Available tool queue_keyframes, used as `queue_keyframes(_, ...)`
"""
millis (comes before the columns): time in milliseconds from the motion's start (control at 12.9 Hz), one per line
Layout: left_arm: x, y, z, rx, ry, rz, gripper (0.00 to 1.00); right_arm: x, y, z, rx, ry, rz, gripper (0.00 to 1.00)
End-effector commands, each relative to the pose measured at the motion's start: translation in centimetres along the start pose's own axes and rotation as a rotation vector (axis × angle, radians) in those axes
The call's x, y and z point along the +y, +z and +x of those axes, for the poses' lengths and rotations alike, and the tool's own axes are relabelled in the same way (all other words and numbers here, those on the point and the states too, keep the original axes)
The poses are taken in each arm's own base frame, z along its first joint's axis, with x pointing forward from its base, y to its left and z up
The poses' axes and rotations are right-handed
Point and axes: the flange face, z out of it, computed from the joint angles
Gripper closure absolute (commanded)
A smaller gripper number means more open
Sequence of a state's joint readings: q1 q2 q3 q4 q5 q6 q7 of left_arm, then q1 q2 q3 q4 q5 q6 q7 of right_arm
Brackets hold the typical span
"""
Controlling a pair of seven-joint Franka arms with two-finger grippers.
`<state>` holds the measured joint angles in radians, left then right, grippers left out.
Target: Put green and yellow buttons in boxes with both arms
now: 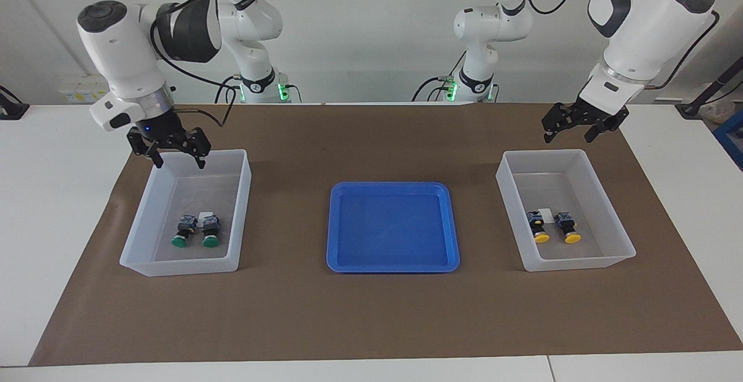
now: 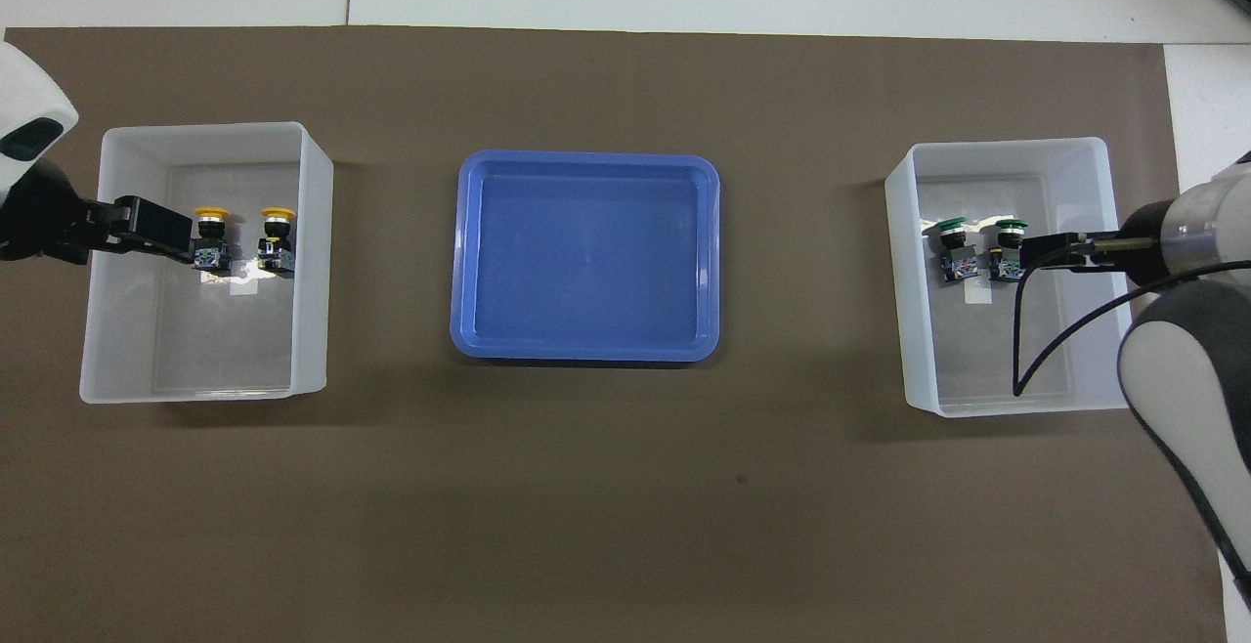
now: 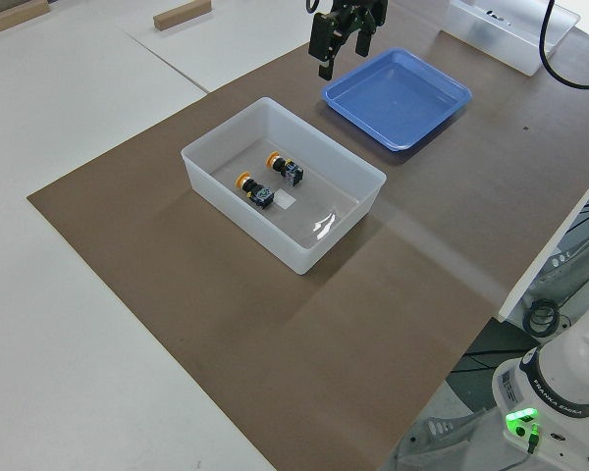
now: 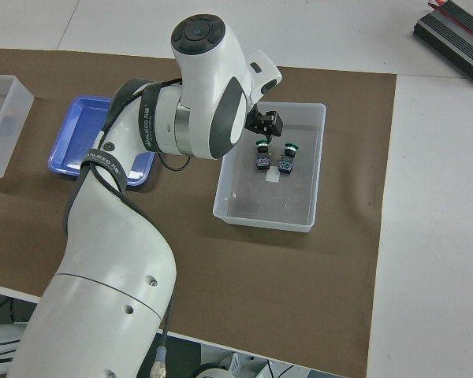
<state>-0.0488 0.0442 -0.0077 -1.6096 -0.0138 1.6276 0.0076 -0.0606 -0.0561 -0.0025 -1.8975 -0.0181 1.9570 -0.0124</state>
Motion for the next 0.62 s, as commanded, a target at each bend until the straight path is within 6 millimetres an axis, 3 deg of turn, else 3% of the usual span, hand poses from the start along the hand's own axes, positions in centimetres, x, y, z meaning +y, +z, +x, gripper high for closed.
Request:
queue_keyframes(0,0.6,0.2,-0.4,0.022,0.015,0.051,0.00,0.4,-4.0,2.1,-0.017,0.018,0.018,0.00)
queue_keyframes(311,0.6,0.1,-0.3,0.029,0.025,0.054,0.00,0.3,-8.5,3.0,-0.061,0.013,0.020,0.00)
queue_keyframes(544,0.6,0.0,-0.3,0.034,0.025,0.054,0.00,0.2,-7.7,2.8,-0.098,0.016,0.029,0.00)
